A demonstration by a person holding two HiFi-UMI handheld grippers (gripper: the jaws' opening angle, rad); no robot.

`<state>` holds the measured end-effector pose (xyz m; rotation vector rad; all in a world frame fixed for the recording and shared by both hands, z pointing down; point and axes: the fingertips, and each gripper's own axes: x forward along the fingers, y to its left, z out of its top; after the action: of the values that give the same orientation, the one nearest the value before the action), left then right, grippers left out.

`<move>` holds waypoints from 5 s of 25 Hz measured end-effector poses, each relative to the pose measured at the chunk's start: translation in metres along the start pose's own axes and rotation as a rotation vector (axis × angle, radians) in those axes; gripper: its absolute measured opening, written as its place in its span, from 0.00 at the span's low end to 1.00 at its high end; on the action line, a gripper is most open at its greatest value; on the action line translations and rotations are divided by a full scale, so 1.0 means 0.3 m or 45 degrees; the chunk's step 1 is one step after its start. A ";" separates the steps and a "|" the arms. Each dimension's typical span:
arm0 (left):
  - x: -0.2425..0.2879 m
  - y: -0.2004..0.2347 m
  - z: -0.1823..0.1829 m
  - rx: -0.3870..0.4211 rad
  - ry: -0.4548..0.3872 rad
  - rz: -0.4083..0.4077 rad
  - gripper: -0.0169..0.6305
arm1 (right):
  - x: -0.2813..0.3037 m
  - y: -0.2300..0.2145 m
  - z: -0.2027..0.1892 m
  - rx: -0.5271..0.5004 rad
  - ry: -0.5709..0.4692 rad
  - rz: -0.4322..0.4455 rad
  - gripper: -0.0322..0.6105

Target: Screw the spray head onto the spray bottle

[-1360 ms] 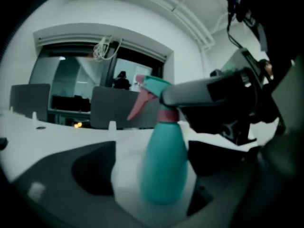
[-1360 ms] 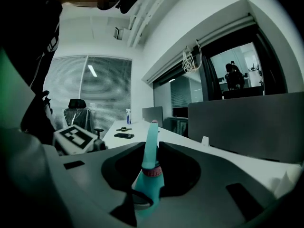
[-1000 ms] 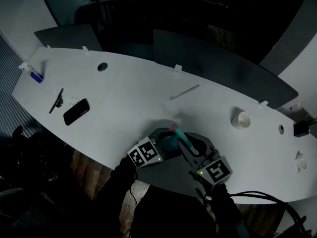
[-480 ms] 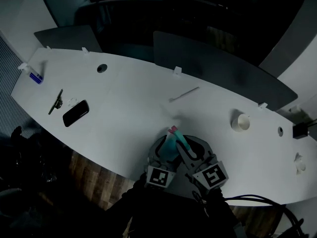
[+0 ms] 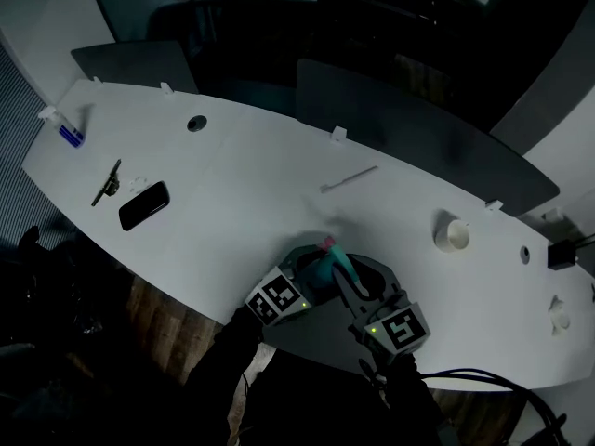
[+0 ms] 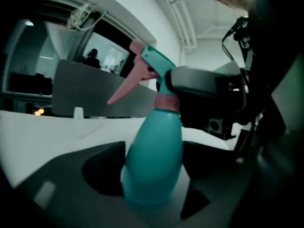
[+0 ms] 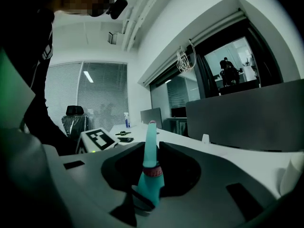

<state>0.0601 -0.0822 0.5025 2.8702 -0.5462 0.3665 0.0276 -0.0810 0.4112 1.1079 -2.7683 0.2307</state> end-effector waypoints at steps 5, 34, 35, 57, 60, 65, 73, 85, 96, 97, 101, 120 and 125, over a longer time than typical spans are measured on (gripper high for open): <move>-0.055 0.043 -0.009 -0.106 -0.193 0.856 0.60 | 0.007 0.022 -0.002 -0.001 -0.021 -0.019 0.20; -0.012 0.022 -0.005 0.034 -0.156 0.547 0.66 | 0.001 0.041 -0.008 -0.044 0.021 0.042 0.20; -0.005 0.012 -0.008 0.075 -0.108 0.396 0.68 | 0.004 0.043 -0.008 -0.052 0.030 0.062 0.20; -0.065 0.051 0.017 0.023 -0.125 0.581 0.73 | 0.027 0.067 -0.014 -0.045 0.043 0.101 0.20; -0.015 0.026 -0.022 0.166 0.105 0.133 0.73 | 0.038 0.065 -0.011 -0.037 0.070 0.155 0.20; 0.007 -0.009 -0.038 0.121 0.208 -0.032 0.62 | 0.033 0.065 -0.010 -0.025 0.067 0.172 0.20; -0.064 0.069 -0.018 -0.174 -0.094 0.993 0.61 | 0.013 0.076 -0.010 -0.036 0.009 0.073 0.20; -0.004 -0.016 -0.018 0.174 0.192 -0.054 0.60 | 0.029 0.064 -0.010 -0.012 0.058 0.149 0.20; -0.059 0.065 0.025 -0.040 -0.215 0.926 0.60 | 0.014 0.061 -0.010 -0.041 -0.003 0.025 0.20; -0.056 0.062 0.026 -0.026 -0.218 0.883 0.60 | 0.014 0.062 -0.008 -0.037 -0.018 0.049 0.20; -0.057 0.047 0.029 0.030 -0.205 0.759 0.60 | 0.013 0.068 -0.008 -0.079 -0.046 0.097 0.20; -0.204 0.005 0.084 0.178 -0.185 0.587 0.67 | -0.073 0.084 0.062 -0.137 -0.103 0.126 0.37; -0.286 -0.006 0.129 0.239 -0.195 0.594 0.67 | -0.119 0.065 0.094 -0.137 -0.160 0.118 0.37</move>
<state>-0.0087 -0.0609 0.4418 2.9376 -1.2813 0.2765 0.0375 -0.0486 0.3751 1.0020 -2.9066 0.0228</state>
